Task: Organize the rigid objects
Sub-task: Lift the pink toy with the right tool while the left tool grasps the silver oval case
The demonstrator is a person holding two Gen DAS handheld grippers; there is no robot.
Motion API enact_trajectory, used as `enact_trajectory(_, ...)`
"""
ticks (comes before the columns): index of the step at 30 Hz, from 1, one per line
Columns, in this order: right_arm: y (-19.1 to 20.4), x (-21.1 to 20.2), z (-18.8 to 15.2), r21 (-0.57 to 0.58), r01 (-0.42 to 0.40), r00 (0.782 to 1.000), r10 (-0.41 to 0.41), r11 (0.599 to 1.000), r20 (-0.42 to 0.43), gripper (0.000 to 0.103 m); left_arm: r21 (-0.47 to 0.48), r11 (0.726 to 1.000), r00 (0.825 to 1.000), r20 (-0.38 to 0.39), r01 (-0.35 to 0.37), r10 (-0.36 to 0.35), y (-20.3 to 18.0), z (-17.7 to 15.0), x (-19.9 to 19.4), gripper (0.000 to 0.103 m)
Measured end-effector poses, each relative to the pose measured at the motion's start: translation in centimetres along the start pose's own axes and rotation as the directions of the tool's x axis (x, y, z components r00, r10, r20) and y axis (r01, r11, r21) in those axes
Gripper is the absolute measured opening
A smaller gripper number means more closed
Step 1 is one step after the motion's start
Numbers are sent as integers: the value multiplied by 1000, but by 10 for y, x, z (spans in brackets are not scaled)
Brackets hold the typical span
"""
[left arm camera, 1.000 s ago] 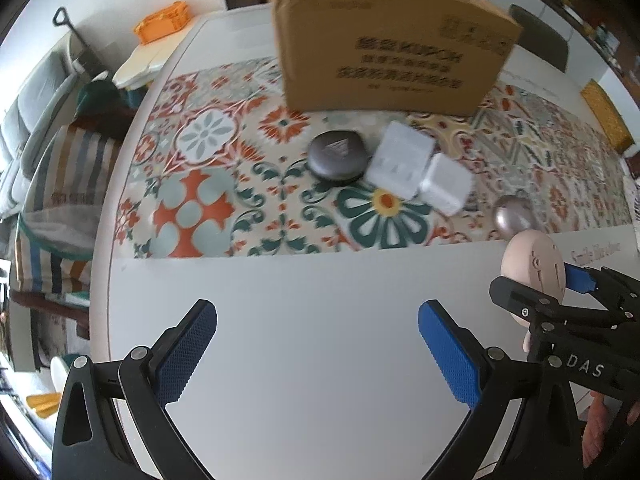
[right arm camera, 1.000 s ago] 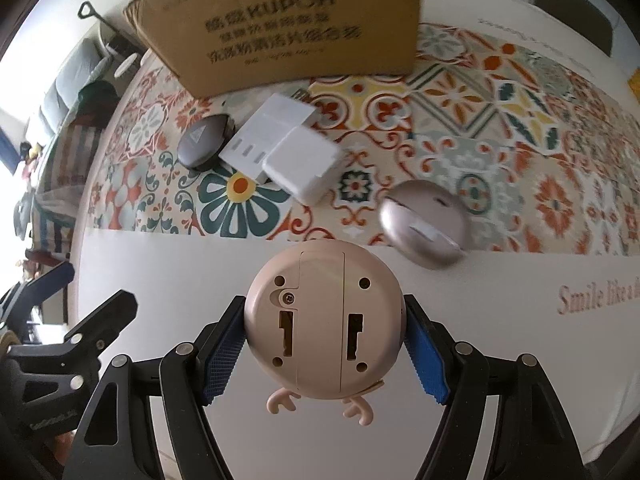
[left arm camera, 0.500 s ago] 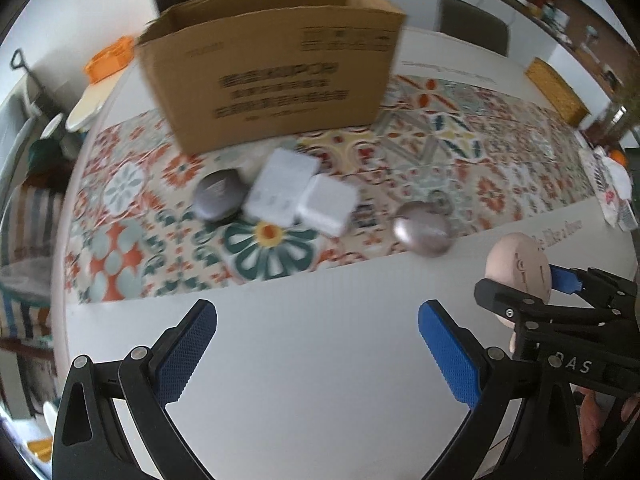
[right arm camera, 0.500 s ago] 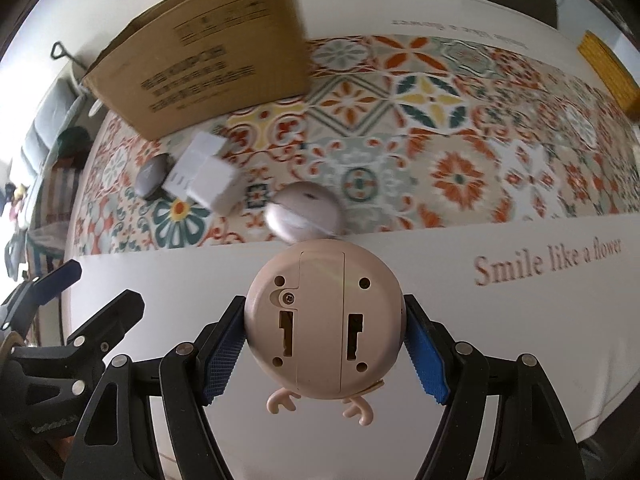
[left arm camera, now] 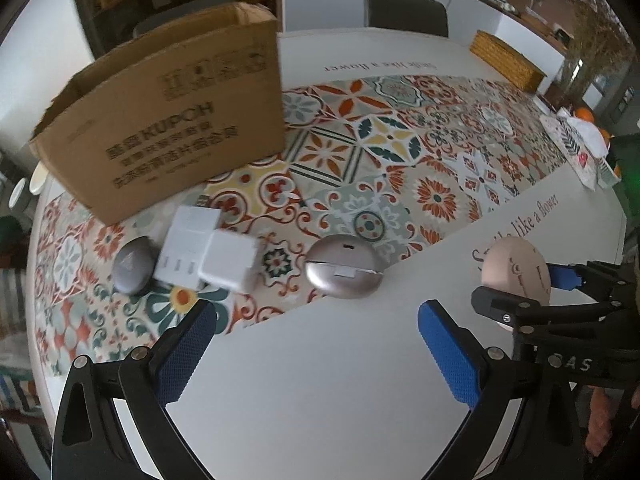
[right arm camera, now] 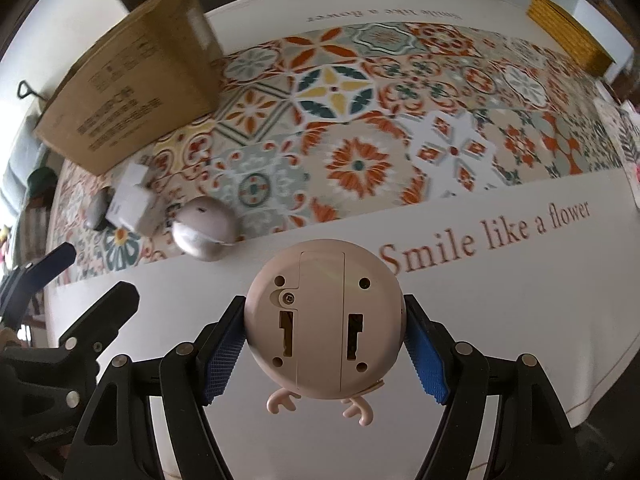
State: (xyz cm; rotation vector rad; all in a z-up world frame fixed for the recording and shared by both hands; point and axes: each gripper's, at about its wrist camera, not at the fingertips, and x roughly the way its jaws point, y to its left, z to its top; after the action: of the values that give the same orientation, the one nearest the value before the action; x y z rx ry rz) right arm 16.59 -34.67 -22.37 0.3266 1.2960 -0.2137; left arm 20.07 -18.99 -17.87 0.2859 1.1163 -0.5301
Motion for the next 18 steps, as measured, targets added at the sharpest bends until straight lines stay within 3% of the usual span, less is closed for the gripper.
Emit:
enact_trajectory(11, -27, 12, 2, 79, 16, 1000, -14, 997, -24, 74, 37, 997, 996, -58, 72, -70, -13, 11, 41, 98)
enact_trajectory(18, -35, 22, 5, 103, 26, 999, -22, 994, -41, 74, 48, 997, 994, -89, 64, -60, -15, 17, 62, 90)
